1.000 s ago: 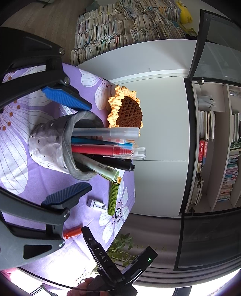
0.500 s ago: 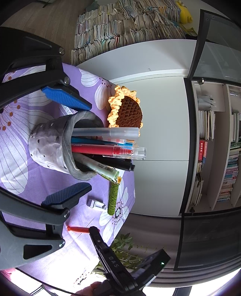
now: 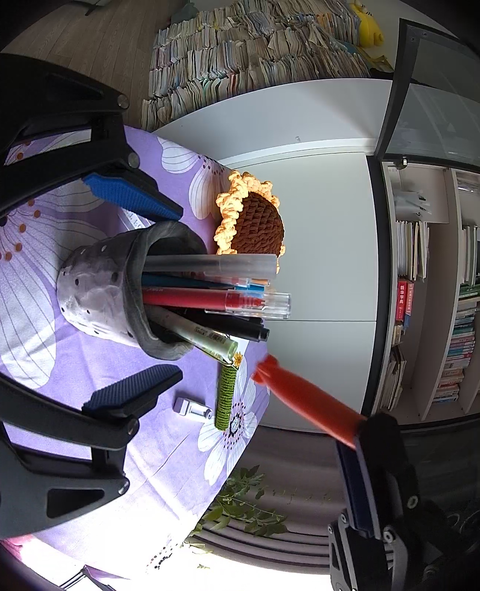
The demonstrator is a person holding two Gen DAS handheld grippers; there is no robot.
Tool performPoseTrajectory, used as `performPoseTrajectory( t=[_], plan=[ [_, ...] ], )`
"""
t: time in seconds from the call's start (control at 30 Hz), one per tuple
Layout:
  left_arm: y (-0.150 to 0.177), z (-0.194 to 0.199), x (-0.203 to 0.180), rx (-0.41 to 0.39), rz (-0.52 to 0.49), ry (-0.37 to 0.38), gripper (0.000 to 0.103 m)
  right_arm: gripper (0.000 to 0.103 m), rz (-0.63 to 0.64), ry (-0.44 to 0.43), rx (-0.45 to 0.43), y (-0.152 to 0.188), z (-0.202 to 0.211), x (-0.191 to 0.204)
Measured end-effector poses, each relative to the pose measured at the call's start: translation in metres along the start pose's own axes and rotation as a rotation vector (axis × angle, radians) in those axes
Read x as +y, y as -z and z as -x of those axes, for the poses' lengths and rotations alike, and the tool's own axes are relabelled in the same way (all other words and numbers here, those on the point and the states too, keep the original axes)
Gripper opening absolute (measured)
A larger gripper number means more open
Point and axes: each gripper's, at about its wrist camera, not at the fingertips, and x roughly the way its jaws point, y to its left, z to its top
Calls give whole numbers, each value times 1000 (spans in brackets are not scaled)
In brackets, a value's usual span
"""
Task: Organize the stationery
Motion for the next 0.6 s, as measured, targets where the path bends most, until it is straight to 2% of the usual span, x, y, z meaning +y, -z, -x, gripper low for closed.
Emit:
performPoseTrajectory(
  t=[0.2, 0.33, 0.47, 0.6],
  plan=[
    [1, -1, 0, -2, -1, 2, 79, 15, 6, 24, 152, 13, -51, -2],
    [1, -1, 0, -2, -1, 2, 79, 15, -8, 28, 202, 17, -69, -7],
    [1, -1, -1, -1, -1, 2, 79, 15, -12, 18, 201, 16, -64, -7],
    [1, -1, 0, -1, -1, 2, 79, 15, -21, 29, 141, 10, -35, -12]
  ],
)
